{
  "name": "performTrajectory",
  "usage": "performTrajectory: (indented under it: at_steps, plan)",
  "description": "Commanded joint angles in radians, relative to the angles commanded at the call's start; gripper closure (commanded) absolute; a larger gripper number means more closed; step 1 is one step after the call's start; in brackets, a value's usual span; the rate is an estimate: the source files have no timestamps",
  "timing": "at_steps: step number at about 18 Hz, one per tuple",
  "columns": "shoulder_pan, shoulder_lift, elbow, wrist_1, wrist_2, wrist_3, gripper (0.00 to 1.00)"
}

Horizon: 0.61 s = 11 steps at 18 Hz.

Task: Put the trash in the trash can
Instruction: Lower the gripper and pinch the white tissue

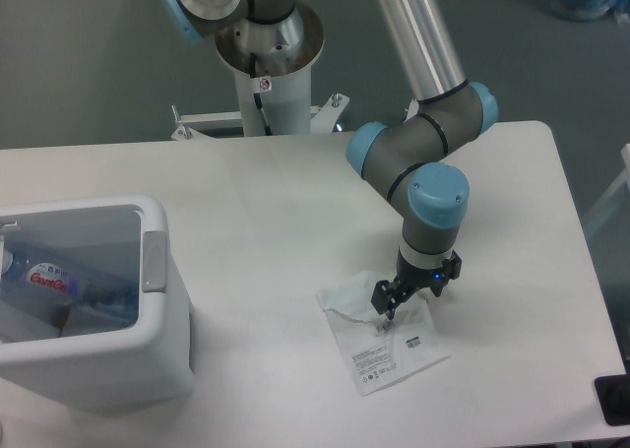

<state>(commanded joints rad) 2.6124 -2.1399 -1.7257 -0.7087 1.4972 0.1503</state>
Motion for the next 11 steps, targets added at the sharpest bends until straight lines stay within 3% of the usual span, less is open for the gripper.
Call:
performTrajectory:
  at_steps: [11]
  plan:
    - [-0.008, -0.006, -0.003, 0.002, 0.0, 0.002, 0.07]
